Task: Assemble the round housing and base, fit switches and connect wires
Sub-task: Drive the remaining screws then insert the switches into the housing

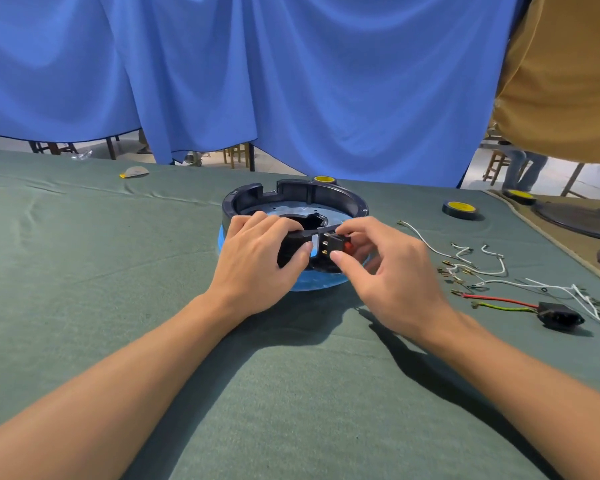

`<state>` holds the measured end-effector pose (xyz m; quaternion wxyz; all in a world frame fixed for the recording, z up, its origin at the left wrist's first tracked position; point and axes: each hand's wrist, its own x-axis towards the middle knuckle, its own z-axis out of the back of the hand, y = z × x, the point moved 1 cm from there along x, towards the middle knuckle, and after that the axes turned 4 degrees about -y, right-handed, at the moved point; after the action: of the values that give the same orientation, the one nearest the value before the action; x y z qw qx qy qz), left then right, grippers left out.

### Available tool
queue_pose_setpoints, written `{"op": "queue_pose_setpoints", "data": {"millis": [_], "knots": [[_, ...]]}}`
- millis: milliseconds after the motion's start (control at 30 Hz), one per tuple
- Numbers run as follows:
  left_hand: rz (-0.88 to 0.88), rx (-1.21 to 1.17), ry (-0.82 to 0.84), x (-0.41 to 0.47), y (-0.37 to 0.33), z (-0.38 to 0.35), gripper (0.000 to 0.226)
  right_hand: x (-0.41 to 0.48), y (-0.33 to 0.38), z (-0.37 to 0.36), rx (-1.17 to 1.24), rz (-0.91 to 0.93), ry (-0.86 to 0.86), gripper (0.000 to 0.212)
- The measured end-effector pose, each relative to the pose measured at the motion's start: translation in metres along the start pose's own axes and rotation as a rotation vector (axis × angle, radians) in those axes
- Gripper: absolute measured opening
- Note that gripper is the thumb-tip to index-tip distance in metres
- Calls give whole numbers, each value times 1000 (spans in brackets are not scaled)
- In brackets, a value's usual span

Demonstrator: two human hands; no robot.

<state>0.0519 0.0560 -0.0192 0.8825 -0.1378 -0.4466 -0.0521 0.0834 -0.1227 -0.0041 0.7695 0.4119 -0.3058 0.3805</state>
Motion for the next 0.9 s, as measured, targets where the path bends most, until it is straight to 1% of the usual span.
{"op": "queue_pose_setpoints", "data": {"millis": [100, 167, 267, 367, 500, 667, 800, 900], "knots": [[-5, -1, -4, 2, 1, 0, 33, 6, -1, -11, -34, 82, -25, 20], [-5, -8, 2, 2, 1, 0, 34, 3, -5, -16, -23, 105, -53, 19], [-11, -14, 2, 2, 1, -1, 34, -3, -10, -20, 13, 115, -87, 19], [-17, -24, -18, 3, 2, -2, 32, -4, -12, -21, 21, 111, -77, 20], [-12, -48, -19, 3, 1, -2, 40, -4, -12, -23, 14, 107, -66, 20], [-17, -63, -31, 4, 1, -1, 31, -6, -11, -26, -8, 134, -61, 19], [-11, -108, -36, 3, 0, 0, 45, -5, -11, -28, -42, 125, -54, 19], [-17, -119, -45, 4, 0, 0, 48, -4, -11, -29, -51, 130, -53, 17]]}}
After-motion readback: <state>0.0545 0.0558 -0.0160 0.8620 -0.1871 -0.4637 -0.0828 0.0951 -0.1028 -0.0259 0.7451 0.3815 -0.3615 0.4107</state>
